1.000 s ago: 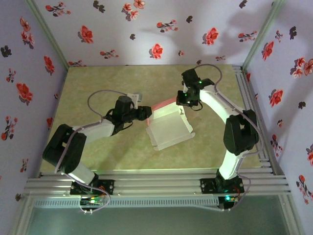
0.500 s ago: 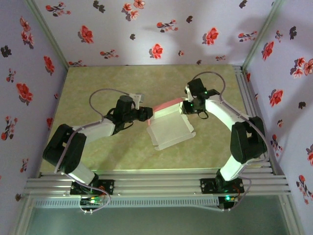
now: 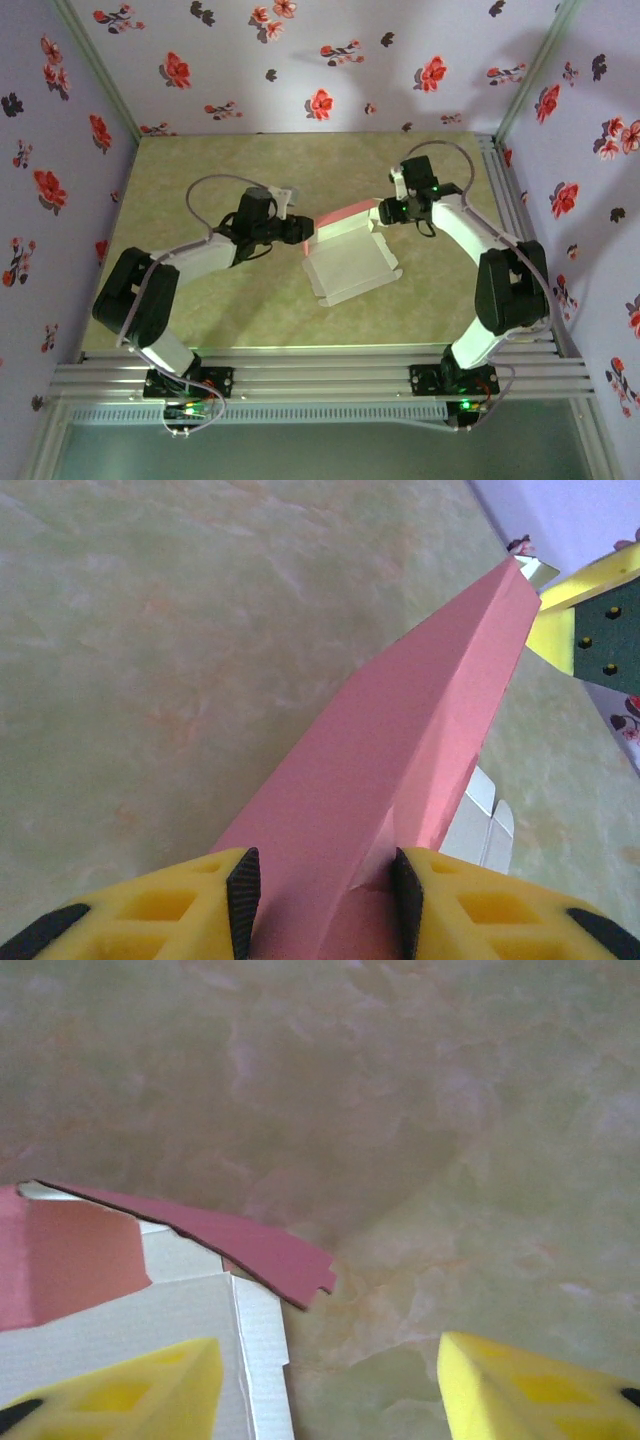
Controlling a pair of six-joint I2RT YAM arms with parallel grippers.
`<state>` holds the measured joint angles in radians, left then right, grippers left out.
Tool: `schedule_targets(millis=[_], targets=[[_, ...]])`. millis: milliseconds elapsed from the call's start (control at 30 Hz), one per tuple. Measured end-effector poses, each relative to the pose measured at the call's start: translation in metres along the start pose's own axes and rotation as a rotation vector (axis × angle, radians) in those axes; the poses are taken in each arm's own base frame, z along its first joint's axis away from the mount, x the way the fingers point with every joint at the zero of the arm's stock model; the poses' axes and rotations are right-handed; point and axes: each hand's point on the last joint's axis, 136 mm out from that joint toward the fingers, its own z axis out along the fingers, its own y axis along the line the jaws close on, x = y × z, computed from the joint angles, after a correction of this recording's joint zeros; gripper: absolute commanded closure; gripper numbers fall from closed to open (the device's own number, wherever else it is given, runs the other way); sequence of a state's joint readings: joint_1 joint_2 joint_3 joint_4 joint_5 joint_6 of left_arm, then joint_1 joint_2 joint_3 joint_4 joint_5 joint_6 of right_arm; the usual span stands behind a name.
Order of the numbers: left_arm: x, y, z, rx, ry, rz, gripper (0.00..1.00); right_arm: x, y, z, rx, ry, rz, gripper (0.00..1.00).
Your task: Fold the paper box
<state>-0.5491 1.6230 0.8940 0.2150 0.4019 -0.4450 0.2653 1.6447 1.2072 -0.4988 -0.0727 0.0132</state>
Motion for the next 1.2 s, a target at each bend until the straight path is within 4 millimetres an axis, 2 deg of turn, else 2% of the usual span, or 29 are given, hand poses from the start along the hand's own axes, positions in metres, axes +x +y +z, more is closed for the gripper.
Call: schedule_targets(millis=[133,300,400,533,700,900,1200], targets=[[-0.003,0.001,0.002,0.017,0.021,-0.003,0.58,-0.004,-0.001,0.001,-0.073,0.000,0.002,0.36],[-0.008,0.004,0.004,0.023,0.038,-0.003,0.58,-0.012,0.010,0.011,-0.152,0.008,-0.019,0.40],[-0.010,0.006,0.004,0.023,0.049,-0.002,0.58,-0.017,0.016,0.017,-0.191,0.018,-0.029,0.46],[-0.013,0.008,0.005,0.019,0.057,0.003,0.58,-0.018,0.021,0.020,-0.218,0.025,-0.041,0.64],[-0.014,0.009,0.006,0.020,0.062,0.004,0.58,-0.017,0.021,0.020,-0.221,0.030,-0.039,0.80],[-0.016,0.010,0.006,0.023,0.062,0.003,0.58,-0.016,0.028,0.021,-0.219,0.033,-0.055,0.92],[-0.016,0.010,0.006,0.023,0.061,0.003,0.58,-0.017,0.045,0.021,-0.164,0.032,-0.085,0.96]])
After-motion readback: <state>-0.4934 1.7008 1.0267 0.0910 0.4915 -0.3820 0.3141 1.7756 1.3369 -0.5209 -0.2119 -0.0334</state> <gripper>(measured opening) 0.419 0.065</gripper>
